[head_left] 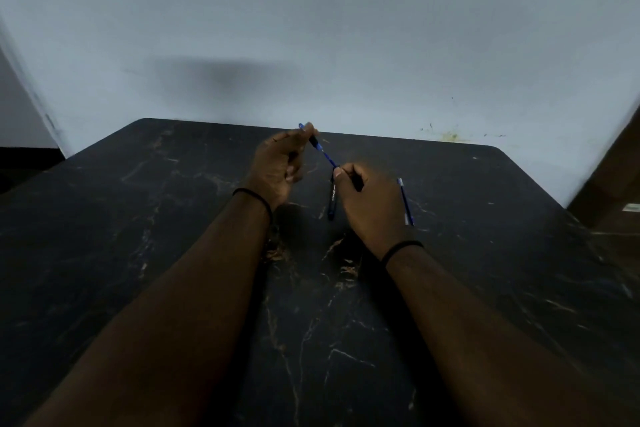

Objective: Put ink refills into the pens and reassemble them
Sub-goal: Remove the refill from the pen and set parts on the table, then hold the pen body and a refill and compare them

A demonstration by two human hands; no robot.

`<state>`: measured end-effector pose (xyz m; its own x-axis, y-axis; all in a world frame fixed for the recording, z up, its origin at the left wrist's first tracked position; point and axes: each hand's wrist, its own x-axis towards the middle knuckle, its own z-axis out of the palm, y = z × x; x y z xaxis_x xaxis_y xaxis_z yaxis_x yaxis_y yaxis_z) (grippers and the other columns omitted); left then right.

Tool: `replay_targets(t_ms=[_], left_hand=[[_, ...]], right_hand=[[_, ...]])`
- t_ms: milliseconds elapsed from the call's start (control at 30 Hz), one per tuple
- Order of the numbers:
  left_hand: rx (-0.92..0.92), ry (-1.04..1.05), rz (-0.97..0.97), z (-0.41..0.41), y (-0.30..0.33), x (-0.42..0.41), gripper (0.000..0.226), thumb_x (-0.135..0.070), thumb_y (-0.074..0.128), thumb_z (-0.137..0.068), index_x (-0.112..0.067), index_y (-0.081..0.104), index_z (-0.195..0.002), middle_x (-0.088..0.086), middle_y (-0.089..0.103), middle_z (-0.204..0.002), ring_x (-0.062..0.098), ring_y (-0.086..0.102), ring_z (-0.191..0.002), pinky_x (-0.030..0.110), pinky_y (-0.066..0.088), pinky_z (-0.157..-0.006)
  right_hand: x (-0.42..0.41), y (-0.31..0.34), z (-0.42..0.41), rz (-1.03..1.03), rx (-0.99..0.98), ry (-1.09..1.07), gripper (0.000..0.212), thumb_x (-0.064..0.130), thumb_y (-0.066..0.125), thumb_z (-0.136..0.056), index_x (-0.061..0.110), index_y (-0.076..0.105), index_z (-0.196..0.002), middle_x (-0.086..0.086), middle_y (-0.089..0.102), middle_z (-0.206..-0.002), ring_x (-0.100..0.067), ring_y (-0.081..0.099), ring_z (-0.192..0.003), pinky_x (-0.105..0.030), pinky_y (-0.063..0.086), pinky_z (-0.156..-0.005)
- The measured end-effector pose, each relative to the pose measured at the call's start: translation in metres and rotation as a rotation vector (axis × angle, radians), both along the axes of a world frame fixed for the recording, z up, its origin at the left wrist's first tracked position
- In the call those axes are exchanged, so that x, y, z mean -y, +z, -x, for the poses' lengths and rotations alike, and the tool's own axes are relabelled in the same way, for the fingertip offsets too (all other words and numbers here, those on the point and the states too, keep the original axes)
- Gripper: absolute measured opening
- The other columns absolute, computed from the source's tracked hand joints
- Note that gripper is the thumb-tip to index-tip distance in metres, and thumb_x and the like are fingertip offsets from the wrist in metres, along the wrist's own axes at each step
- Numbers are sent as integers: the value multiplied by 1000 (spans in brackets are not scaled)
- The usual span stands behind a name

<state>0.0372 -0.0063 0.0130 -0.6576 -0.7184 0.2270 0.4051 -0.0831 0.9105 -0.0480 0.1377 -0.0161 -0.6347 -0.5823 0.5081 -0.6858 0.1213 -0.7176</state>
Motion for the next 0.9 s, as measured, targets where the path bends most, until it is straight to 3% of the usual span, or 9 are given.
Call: replay_targets(t_ms=[100,200,300,400,500,767,900], left_hand=[[68,240,34,0,6,8,32,-36,66,-91,-12,67,-69,1,41,-57,7,24,-34,16,18,-37],[309,521,323,0,-1,14,42,-40,67,-90,-14,65,-58,3,54,-51,7,42,-36,17,37,-37],[609,586,585,-5,-11,12,44,-45,62,-91,-16,62,-59,9,67,-62,24,65,-57,33,57,-60],[912,602,834,-9,-10,8,47,-50,58,-91,-11,69,-66,8,67,-67,25,66,-66,36,58,-71],[1081,533,883,-11,-6,6,44,-49,59,-89,-8,71,-78,12,69,-84,29,66,-81,39,57,-80],[1216,573,921,-11,-6,5,45,-51,67,-81,-7,70,-93,13,69,-96,29,66,-88,42,57,-81],[1073,662,892,-10,-6,2,38,-50,66,-82,-12,69,-86,8,68,-92,27,67,-84,40,57,-76]], right_hand=[[-3,1,1,-1,-57,-42,26,40,54,-98,21,63,-82,5,63,-66,-7,58,-61,-27,46,-57],[-5,2,3,11,-44,-61,27,38,54,-98,20,61,-80,7,58,-61,-6,54,-57,-24,40,-54],[-6,1,4,7,-29,-52,27,37,54,-99,20,59,-78,7,53,-59,-5,50,-54,-23,36,-54],[-6,1,3,15,-38,-60,26,37,54,-98,22,58,-77,7,55,-60,-4,51,-56,-21,36,-55],[-6,1,2,11,-42,-74,26,38,55,-97,22,58,-77,8,57,-61,-2,53,-58,-17,36,-54],[-5,1,3,7,-32,-65,27,38,55,-97,21,59,-77,8,58,-61,-4,54,-57,-23,39,-54],[-4,0,3,45,-12,-65,26,39,55,-97,22,59,-78,6,57,-61,-4,52,-56,-25,38,-54]])
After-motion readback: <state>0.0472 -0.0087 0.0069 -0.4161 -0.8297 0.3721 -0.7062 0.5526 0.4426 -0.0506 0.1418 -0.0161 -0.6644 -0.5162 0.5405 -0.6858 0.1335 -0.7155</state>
